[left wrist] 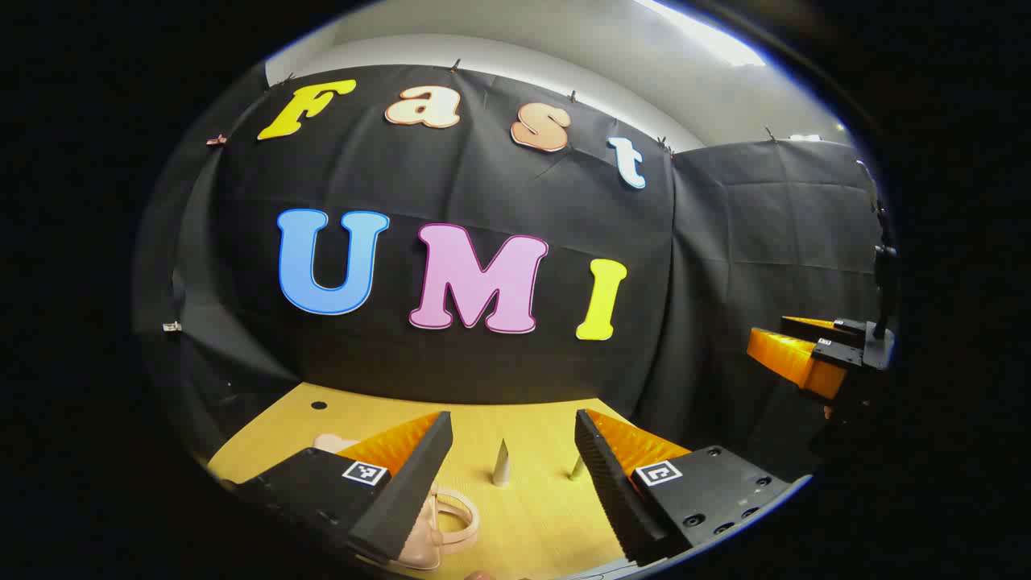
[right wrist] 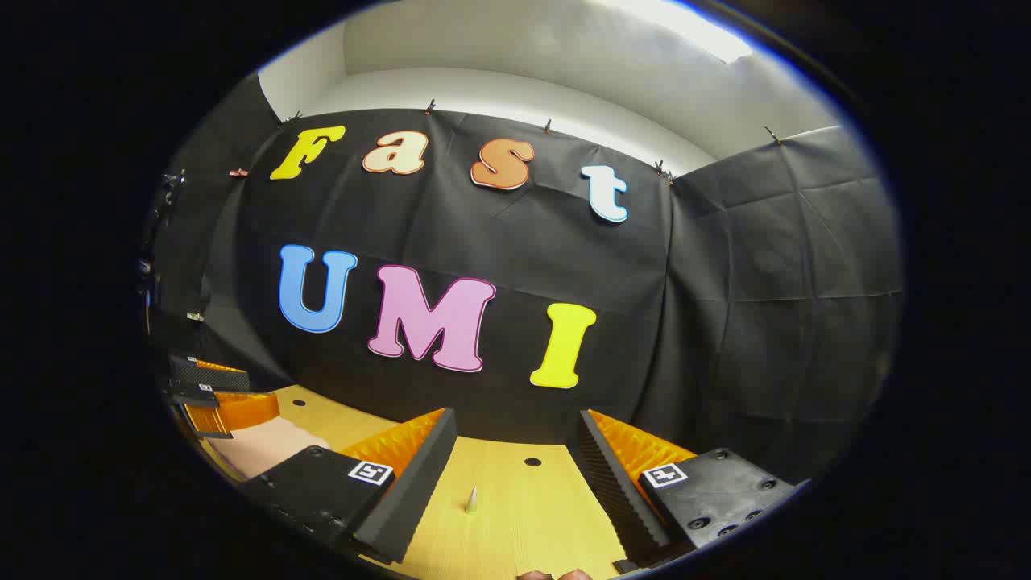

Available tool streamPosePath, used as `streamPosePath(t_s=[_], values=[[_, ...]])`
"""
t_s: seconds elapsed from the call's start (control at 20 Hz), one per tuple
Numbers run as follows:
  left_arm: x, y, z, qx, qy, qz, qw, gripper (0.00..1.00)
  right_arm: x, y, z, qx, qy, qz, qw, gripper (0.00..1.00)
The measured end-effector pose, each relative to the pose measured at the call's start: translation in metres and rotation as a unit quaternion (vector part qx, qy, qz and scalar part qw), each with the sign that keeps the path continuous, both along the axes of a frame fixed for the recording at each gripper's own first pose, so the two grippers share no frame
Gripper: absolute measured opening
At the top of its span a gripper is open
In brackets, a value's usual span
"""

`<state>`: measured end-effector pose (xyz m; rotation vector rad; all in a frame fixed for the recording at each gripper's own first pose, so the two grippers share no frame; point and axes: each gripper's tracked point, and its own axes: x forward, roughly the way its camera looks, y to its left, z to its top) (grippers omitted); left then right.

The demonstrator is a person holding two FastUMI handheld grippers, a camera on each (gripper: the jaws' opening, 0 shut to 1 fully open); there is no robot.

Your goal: First open the suitcase, pack the skin care products into it, and then close the suitcase.

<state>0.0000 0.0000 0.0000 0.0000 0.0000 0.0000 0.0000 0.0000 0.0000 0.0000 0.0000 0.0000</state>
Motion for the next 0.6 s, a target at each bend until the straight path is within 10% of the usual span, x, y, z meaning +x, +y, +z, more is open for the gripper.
streamPosePath(t_s=[0.6], values=[[0.000, 0.025, -0.016, 0.019, 0.017, 0.007, 1.000, 0.96, 0.012, 0.027, 0.001, 0.008, -0.004, 0.022, 1.000, 0.96]])
